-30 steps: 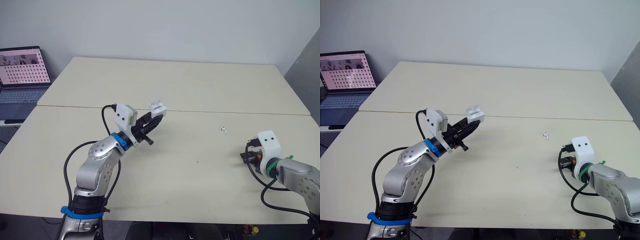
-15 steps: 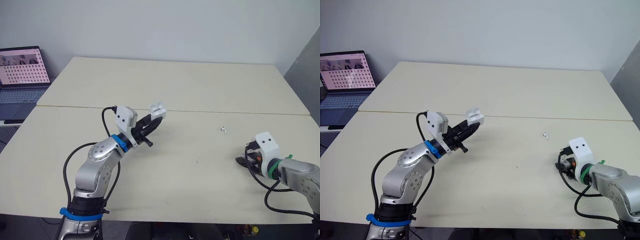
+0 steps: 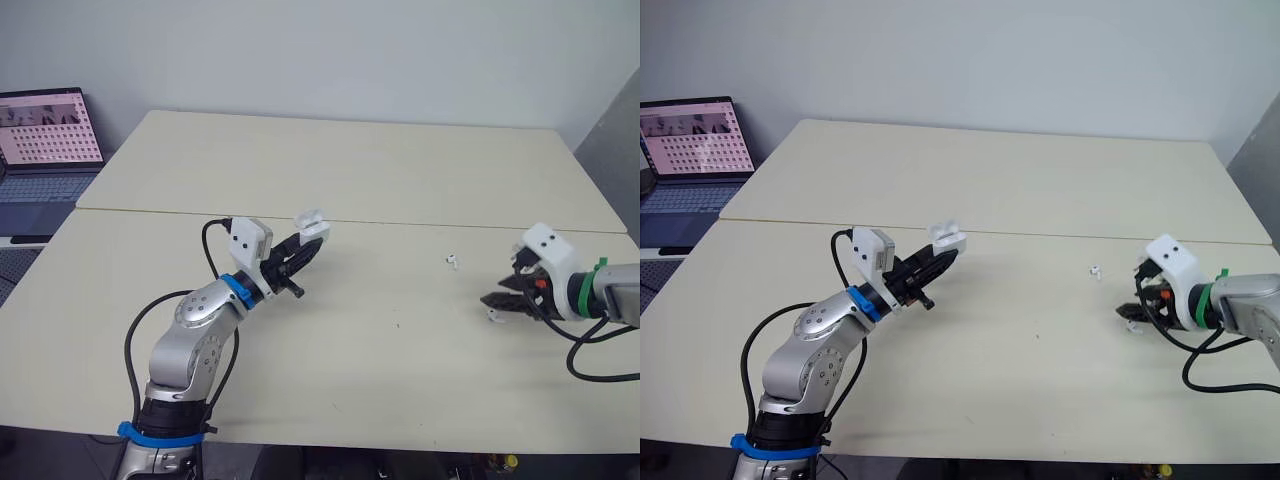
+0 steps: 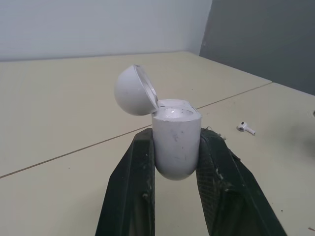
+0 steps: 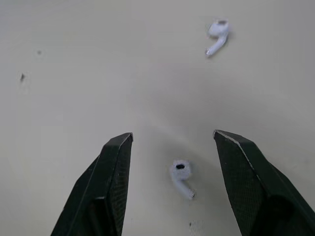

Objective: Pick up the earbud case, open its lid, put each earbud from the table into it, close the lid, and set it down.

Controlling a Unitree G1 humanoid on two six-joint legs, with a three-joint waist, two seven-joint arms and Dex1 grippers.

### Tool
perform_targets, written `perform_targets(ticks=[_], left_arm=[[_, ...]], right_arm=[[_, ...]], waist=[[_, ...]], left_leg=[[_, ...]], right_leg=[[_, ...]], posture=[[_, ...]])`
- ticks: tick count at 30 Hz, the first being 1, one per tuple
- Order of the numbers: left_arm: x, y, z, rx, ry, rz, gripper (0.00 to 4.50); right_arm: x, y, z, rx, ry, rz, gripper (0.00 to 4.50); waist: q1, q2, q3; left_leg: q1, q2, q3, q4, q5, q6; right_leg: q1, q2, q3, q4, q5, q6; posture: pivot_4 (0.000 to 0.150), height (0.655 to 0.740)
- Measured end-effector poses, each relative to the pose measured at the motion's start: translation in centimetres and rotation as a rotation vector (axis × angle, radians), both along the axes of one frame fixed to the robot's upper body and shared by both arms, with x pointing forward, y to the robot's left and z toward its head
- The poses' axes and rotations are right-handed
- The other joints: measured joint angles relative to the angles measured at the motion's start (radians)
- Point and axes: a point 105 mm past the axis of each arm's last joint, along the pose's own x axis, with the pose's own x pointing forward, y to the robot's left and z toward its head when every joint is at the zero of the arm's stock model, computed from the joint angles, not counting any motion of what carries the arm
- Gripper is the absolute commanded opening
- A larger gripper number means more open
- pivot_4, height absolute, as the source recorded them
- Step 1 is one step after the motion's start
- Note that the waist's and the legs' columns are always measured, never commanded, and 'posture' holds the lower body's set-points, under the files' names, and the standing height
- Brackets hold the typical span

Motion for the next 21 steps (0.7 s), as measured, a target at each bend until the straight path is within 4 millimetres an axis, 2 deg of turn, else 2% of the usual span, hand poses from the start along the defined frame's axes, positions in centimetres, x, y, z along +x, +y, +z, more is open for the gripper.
perform_targets(ticks=[10,15,21], left_arm=[[-0.2,0.1,-0.4,-0.001,0.012,0.007,0.76],[-0.2,0.1,-0.3,0.0,0.008,0.012,0.76],[-0.4,-0.1,-0.5,0.002,0.012,0.011,0.76]], right_arm=[[-0.5,-0.2,-3.0,-0.165,-0.015,0.257,2.71],[0.8,-1.1,-1.9,-0.221,-0.049,0.302,2.71],[1.1,-1.7,-2.2,-0.27,-0.014,0.338,2.71]], waist=[[-0.001,0.0,0.0],[-0.002,0.0,0.0],[-0.001,0.0,0.0]], left_leg=[[0.001,0.0,0.001,0.001,0.0,0.0],[0.001,0.0,0.001,0.001,0.0,0.0],[0.001,0.0,0.001,0.001,0.0,0.0]], right_leg=[[0.0,0.0,0.0,0.0,0.0,0.0],[0.001,0.0,0.0,0.0,0.001,0.001],[0.001,0.0,0.001,0.0,0.001,0.001]], posture=[[0.15,0.74],[0.15,0.74],[0.15,0.74]])
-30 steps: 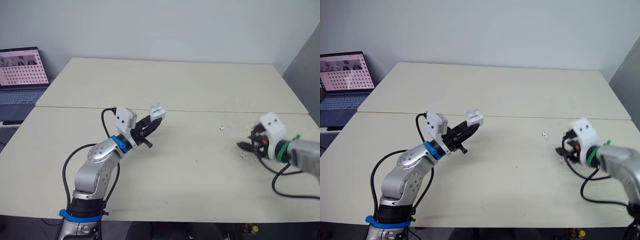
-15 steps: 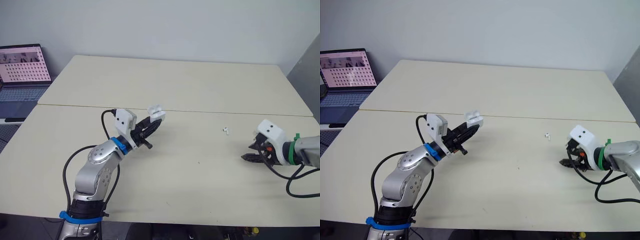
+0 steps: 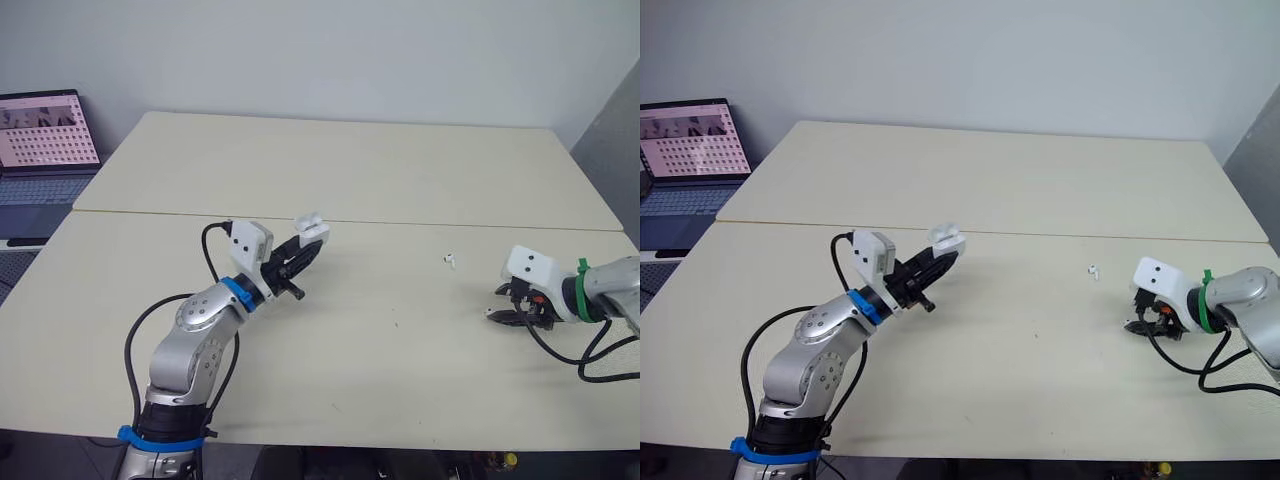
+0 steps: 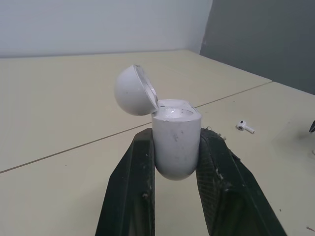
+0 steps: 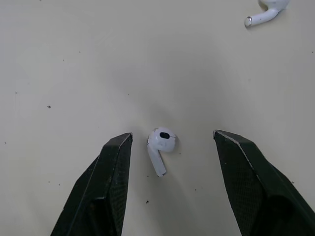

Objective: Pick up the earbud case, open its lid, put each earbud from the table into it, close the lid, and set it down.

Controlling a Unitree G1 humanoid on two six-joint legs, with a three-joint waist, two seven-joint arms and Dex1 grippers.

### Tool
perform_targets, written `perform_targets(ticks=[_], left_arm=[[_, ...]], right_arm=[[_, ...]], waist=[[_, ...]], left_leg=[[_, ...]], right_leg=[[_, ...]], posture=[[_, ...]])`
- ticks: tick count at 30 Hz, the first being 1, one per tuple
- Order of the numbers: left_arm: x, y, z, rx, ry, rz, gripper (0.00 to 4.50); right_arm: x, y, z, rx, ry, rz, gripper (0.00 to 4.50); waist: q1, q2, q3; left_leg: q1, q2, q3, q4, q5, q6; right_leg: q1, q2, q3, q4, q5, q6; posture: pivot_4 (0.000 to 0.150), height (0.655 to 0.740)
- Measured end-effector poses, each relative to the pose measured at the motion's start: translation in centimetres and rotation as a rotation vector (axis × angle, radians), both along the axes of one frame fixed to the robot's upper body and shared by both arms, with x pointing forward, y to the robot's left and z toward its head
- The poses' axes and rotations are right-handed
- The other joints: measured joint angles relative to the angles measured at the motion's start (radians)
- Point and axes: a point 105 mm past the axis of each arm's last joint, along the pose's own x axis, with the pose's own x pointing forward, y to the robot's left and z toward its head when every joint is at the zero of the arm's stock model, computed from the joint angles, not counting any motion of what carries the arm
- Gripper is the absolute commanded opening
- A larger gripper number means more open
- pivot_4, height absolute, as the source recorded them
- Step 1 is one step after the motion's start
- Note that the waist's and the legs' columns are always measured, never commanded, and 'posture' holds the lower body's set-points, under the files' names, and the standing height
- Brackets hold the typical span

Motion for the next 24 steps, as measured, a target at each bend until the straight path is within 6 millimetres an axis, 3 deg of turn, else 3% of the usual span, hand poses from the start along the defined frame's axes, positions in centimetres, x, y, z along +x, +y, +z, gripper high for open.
perform_targets(ticks=[24], left_arm=[[-0.9,-0.2,-0.7,-0.005,0.016,0.028,0.76]], right_arm=[[0.4,0.2,-1.7,-0.024,0.099,-0.042,2.71]], waist=[[0.0,0.0,0.0]], left_leg=[[0.001,0.0,0.0,0.001,0.0,0.0]], right_leg=[[0.0,0.0,0.0,0.001,0.0,0.0]], posture=[[0.15,0.74]])
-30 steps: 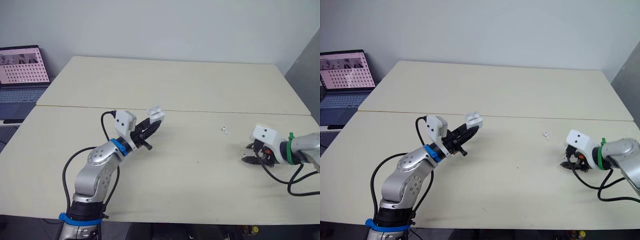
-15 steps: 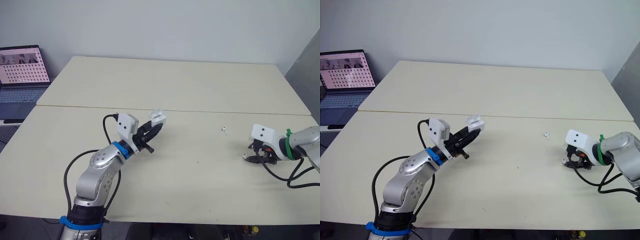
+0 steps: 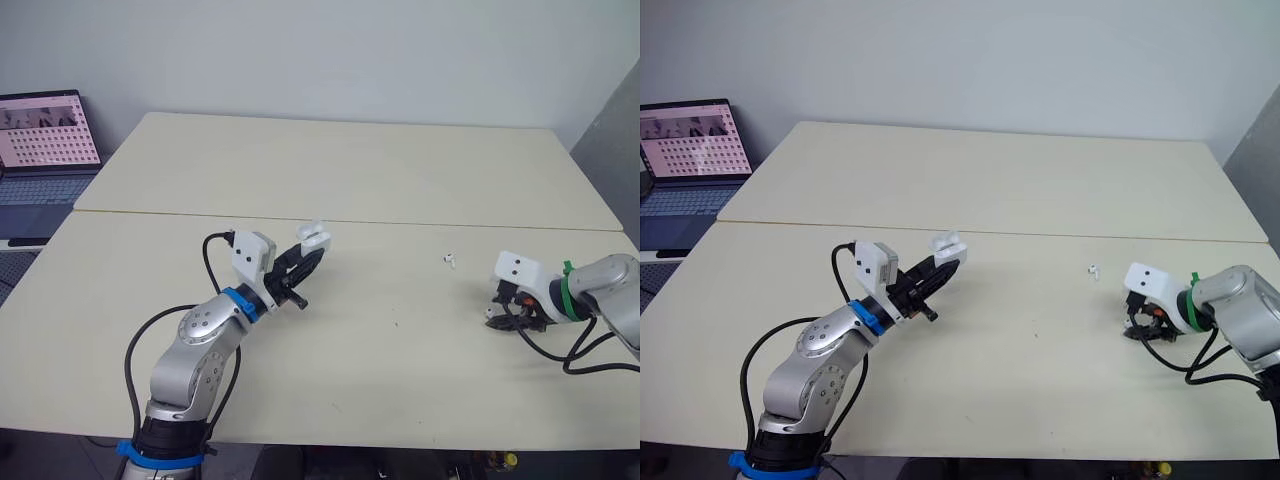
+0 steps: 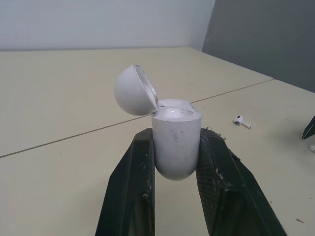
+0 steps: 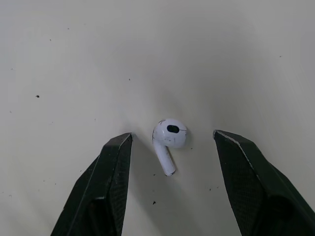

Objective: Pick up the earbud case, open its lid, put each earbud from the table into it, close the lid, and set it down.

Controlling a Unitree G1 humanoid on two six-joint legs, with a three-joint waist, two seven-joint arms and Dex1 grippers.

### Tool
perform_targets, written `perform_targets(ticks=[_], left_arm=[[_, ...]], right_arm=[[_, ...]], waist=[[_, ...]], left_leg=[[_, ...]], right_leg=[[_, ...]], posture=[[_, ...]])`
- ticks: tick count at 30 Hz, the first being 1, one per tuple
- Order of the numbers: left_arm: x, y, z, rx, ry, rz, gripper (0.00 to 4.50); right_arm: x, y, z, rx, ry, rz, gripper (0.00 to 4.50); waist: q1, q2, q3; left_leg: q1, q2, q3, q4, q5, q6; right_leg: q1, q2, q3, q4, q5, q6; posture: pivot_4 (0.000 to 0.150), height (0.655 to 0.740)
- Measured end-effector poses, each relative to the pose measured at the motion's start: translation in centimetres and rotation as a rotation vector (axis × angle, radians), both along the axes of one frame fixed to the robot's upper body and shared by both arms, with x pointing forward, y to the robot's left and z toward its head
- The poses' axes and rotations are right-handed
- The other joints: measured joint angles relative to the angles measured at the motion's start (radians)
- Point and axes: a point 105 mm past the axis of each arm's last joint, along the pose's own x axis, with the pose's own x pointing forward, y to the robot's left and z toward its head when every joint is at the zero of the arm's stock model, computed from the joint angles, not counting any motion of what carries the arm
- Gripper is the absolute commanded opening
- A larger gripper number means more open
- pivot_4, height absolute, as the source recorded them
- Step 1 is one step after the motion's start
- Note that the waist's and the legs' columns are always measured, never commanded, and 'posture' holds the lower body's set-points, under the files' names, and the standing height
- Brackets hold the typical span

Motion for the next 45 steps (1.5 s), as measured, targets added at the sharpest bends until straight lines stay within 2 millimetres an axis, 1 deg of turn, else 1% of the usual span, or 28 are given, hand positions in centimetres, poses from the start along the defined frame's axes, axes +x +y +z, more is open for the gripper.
perform_targets(ticks=[4,7,8,10,14,32,33,34,35,40,42,44,45], left_arm=[[0.0,0.1,-0.3,-0.002,0.012,0.013,0.76],[-0.1,0.2,-0.5,-0.005,0.019,0.02,0.76],[-0.1,0.2,-0.5,-0.005,0.019,0.021,0.76],[-0.1,0.1,-0.4,-0.006,0.016,0.019,0.76],[-0.4,0.0,-0.2,-0.007,0.005,0.015,0.76],[-0.4,0.0,-0.2,-0.007,0.005,0.015,0.76],[-0.4,0.0,-0.2,-0.007,0.005,0.015,0.76],[-0.4,0.0,-0.2,-0.007,0.005,0.015,0.76],[-0.4,0.0,-0.2,-0.007,0.005,0.015,0.76],[-0.4,0.0,-0.2,-0.007,0.004,0.014,0.76],[-0.4,0.0,-0.2,-0.006,0.004,0.013,0.76],[-0.4,0.0,-0.1,-0.006,0.001,0.011,0.76],[-0.4,0.0,0.0,-0.006,-0.002,0.009,0.76]], right_arm=[[0.0,0.0,-0.1,0.006,0.009,-0.015,2.71],[0.0,0.1,-0.2,0.011,0.016,-0.023,2.14],[-0.1,0.2,-0.2,0.014,0.018,-0.022,1.84],[-0.1,0.3,-0.2,0.018,0.018,-0.018,1.1],[0.0,0.3,-0.3,0.02,0.018,-0.019,1.1],[0.3,0.4,-0.2,0.019,0.014,-0.021,1.1],[0.2,0.5,-0.3,0.019,0.015,-0.02,0.72],[0.2,0.5,-0.3,0.022,0.019,-0.017,0.51],[0.2,0.5,-0.3,0.022,0.019,-0.016,0.41],[0.4,0.8,-0.3,0.031,0.014,-0.015,0.41],[0.7,1.4,-0.2,0.064,0.01,-0.012,0.41],[0.9,2.9,0.0,0.139,0.01,0.012,0.41],[1.1,3.9,0.4,0.192,0.001,0.031,0.41]], waist=[[0.0,0.0,0.0],[0.0,0.0,0.0],[0.0,0.0,0.0],[-0.001,0.0,0.0],[0.0,0.0,0.0],[-0.001,0.0,0.0],[-0.001,0.0,0.0],[-0.001,0.0,0.0],[-0.001,0.0,0.0],[-0.004,0.0,0.0],[-0.008,0.0,0.0],[-0.011,0.0,0.0],[-0.012,0.0,0.0]], left_leg=[[0.0,0.0,0.0,0.0,0.0,0.0],[0.0,0.0,0.0,0.0,0.0,0.0],[0.0,0.0,0.0,0.0,0.0,0.0],[0.001,0.0,0.0,0.001,0.0,0.0],[0.001,0.0,0.0,0.001,0.0,0.0],[0.002,0.0,0.0,0.001,0.0,0.0],[0.002,0.0,0.0,0.001,0.0,0.0],[0.002,0.0,0.0,0.001,0.0,0.0],[0.002,0.0,0.0,0.001,0.0,0.0],[0.002,0.0,0.0,0.001,0.0,0.0],[0.002,0.001,0.0,0.001,0.0,0.0],[0.002,0.001,0.0,0.001,0.0,0.0],[0.002,0.001,0.0,0.001,0.0,0.0]], right_leg=[[0.0,0.0,0.0,0.0,0.0,0.0],[0.001,0.0,0.0,0.0,0.0,0.0],[0.001,0.0,0.0,0.0,0.0,0.0],[0.001,0.0,0.0,0.0,0.0,0.0],[0.002,0.0,0.0,0.0,0.001,0.0],[0.002,0.0,0.0,0.0,0.001,0.0],[0.002,0.0,0.0,0.0,0.001,-0.001],[0.002,0.0,0.0,0.0,0.001,-0.001],[0.002,0.0,0.0,0.0,0.001,-0.001],[0.002,0.0,0.0,0.0,0.002,-0.001],[0.002,0.001,0.0,0.0,0.002,-0.001],[0.002,0.001,0.0,0.001,0.002,-0.001],[0.002,0.001,0.0,0.001,0.002,-0.001]], posture=[[0.15,0.74],[0.15,0.74],[0.15,0.74],[0.15,0.74],[0.15,0.74],[0.15,0.74],[0.15,0.74],[0.15,0.74],[0.15,0.74],[0.15,0.74],[0.15,0.74],[0.15,0.74],[0.15,0.74]])
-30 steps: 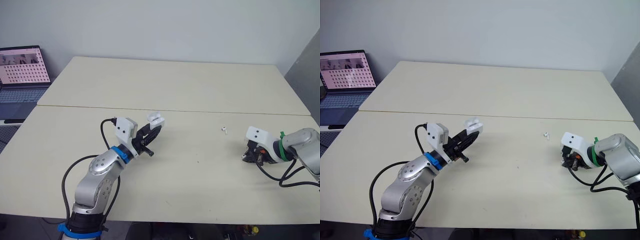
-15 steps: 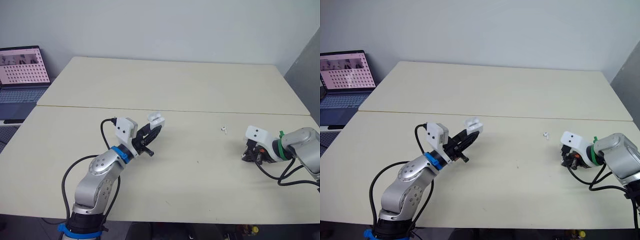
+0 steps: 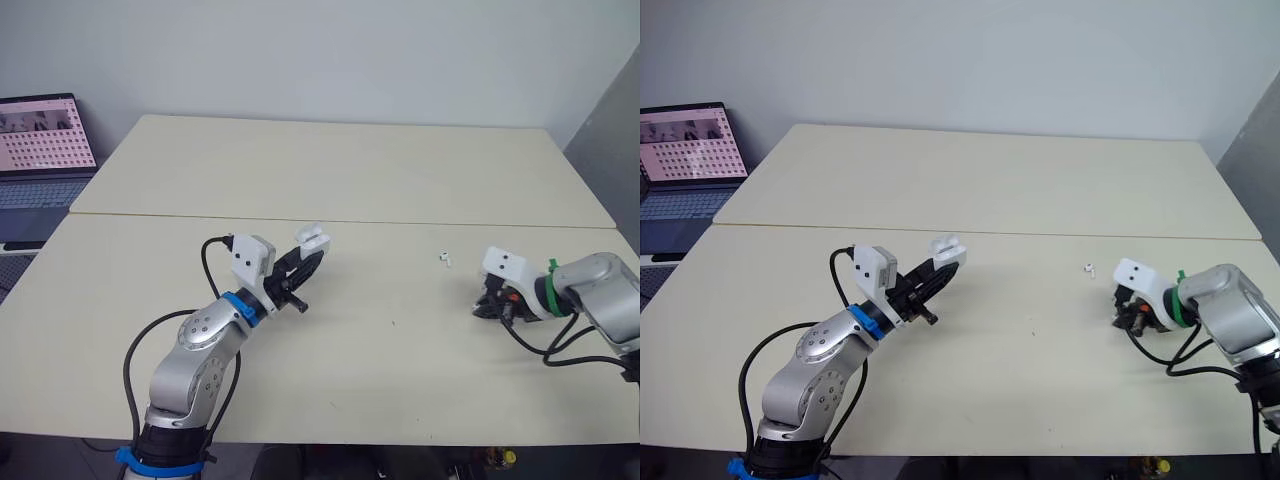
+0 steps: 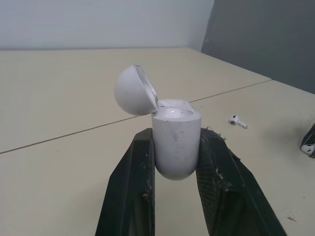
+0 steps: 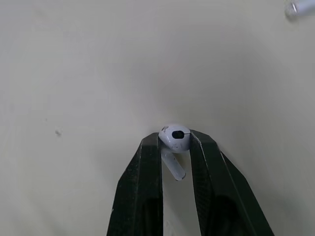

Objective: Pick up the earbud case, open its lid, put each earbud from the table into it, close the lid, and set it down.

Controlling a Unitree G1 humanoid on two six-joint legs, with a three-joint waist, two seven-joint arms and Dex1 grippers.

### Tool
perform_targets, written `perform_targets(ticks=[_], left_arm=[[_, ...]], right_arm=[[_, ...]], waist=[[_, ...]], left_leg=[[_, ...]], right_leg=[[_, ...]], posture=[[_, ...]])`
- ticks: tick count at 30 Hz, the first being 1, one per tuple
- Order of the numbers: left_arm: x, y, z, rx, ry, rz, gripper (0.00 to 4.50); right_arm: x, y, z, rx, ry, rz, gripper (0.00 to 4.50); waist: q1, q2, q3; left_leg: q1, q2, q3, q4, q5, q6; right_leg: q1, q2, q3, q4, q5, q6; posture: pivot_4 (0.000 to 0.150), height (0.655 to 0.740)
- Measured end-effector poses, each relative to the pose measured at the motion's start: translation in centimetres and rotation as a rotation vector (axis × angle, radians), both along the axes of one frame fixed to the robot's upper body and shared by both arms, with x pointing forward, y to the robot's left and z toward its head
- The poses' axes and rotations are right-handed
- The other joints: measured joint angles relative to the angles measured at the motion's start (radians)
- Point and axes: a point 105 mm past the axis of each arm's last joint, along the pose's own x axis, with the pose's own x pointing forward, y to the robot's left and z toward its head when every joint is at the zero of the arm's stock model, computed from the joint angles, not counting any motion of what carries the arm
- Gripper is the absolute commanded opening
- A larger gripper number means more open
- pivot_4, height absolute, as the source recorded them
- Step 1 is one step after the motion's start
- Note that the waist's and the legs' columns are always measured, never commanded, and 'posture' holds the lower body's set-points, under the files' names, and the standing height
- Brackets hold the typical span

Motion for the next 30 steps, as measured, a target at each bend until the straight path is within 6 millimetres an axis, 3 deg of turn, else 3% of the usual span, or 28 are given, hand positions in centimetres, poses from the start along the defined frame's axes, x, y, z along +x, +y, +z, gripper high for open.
perform_targets(ticks=[2,5,8,10,16,30], left_arm=[[0.3,-0.1,0.3,-0.003,-0.013,-0.005,0.76],[0.8,-0.5,0.9,-0.02,-0.04,-0.017,0.76],[1.4,-1.0,1.3,-0.043,-0.056,-0.025,0.76],[1.8,-1.3,1.6,-0.05,-0.067,-0.031,0.76],[2.9,-2.2,2.8,-0.066,-0.103,-0.049,0.76],[3.7,-3.5,4.0,-0.065,-0.144,-0.081,0.76]], right_arm=[[0.8,2.7,1.8,0.141,-0.052,0.034,0.41],[2.5,7.4,6.9,0.431,-0.202,0.045,0.41],[2.9,10.6,11.5,0.707,-0.302,0.004,0.41],[2.7,12.4,13.3,0.866,-0.316,-0.035,0.41],[2.5,15.5,14.4,1.119,-0.263,-0.185,0.41],[2.6,17.5,14.3,1.168,-0.305,-0.228,0.41]], waist=[[-0.003,0.0,0.0],[-0.007,0.0,0.0],[-0.005,0.0,0.0],[0.001,0.0,0.0],[0.006,0.0,0.0],[-0.009,0.001,0.0]], left_leg=[[0.0,0.0,0.0,0.0,0.0,0.0],[-0.001,0.0,-0.002,0.0,0.0,0.0],[-0.002,0.0,-0.004,-0.001,0.0,0.0],[-0.003,0.0,-0.005,-0.001,0.0,0.0],[-0.004,-0.001,-0.004,-0.001,0.0,0.0],[-0.003,0.0,-0.004,-0.002,0.0,0.0]], right_leg=[[0.0,0.0,0.0,0.0,0.0,0.0],[0.0,0.001,-0.001,0.001,0.0,0.0],[0.0,0.001,-0.002,0.001,0.001,-0.001],[-0.001,0.001,-0.003,0.001,0.001,-0.002],[-0.002,0.0,-0.003,0.0,0.003,-0.005],[-0.003,0.001,-0.003,0.0,0.001,-0.001]], posture=[[0.15,0.74],[0.15,0.74],[0.15,0.74],[0.15,0.74],[0.15,0.74],[0.15,0.74]])
